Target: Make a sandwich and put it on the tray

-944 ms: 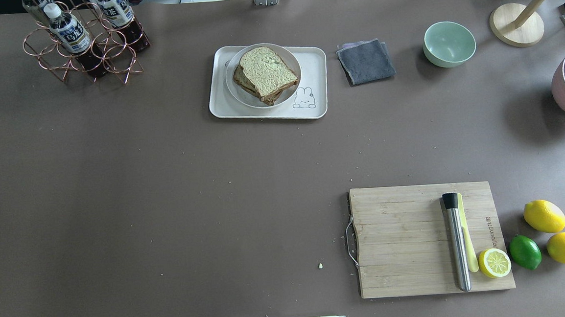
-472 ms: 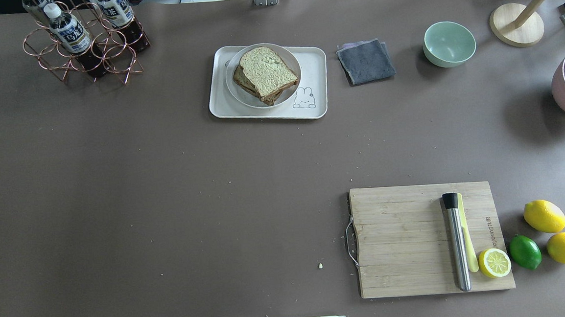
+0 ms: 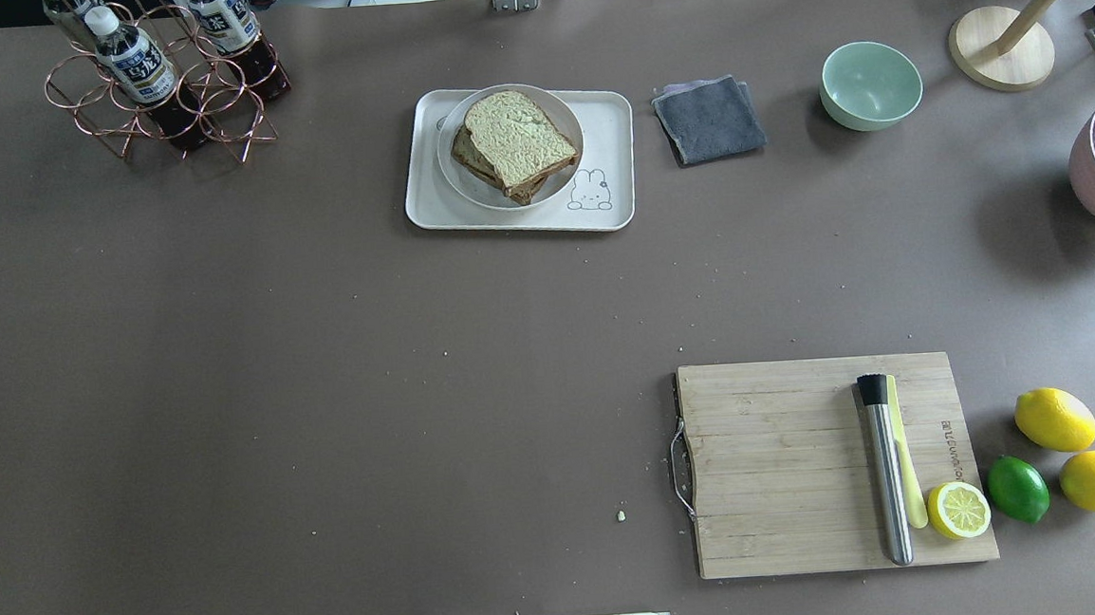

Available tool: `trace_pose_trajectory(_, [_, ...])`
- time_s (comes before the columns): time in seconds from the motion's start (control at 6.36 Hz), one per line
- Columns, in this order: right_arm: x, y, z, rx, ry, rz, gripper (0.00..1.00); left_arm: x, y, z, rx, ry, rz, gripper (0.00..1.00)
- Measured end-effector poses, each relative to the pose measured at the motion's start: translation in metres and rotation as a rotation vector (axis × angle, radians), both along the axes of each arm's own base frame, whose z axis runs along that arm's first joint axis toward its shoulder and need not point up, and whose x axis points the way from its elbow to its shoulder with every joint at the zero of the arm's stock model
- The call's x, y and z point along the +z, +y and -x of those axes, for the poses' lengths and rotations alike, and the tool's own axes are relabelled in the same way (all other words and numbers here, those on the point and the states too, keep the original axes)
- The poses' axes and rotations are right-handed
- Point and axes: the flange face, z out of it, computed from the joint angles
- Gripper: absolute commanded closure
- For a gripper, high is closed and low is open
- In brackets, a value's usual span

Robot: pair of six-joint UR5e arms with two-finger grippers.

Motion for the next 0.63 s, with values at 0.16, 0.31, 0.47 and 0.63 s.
trace_pose_trajectory(0.16, [0.0002,0.0000,0.0001,0.000,-0.001,0.000,0.00,-0.0011,-0.0006,0.0000,0.000,0.000,-0.002,0.02])
trace_pose_trajectory(0.31, [0.0004,0.0002,0.0002,0.000,-0.002,0.001,0.00,-0.0023,-0.0014,0.0000,0.000,0.000,-0.005,0.02])
trace_pose_trajectory(0.47, [0.0014,0.0004,0.0003,0.000,-0.004,0.003,0.00,-0.0034,-0.0021,0.0000,0.000,0.000,-0.011,0.02])
trace_pose_trajectory(0.63, [0.0032,0.0005,0.0003,-0.001,-0.004,0.006,0.00,-0.0043,-0.0026,0.0000,-0.001,0.000,-0.019,0.02])
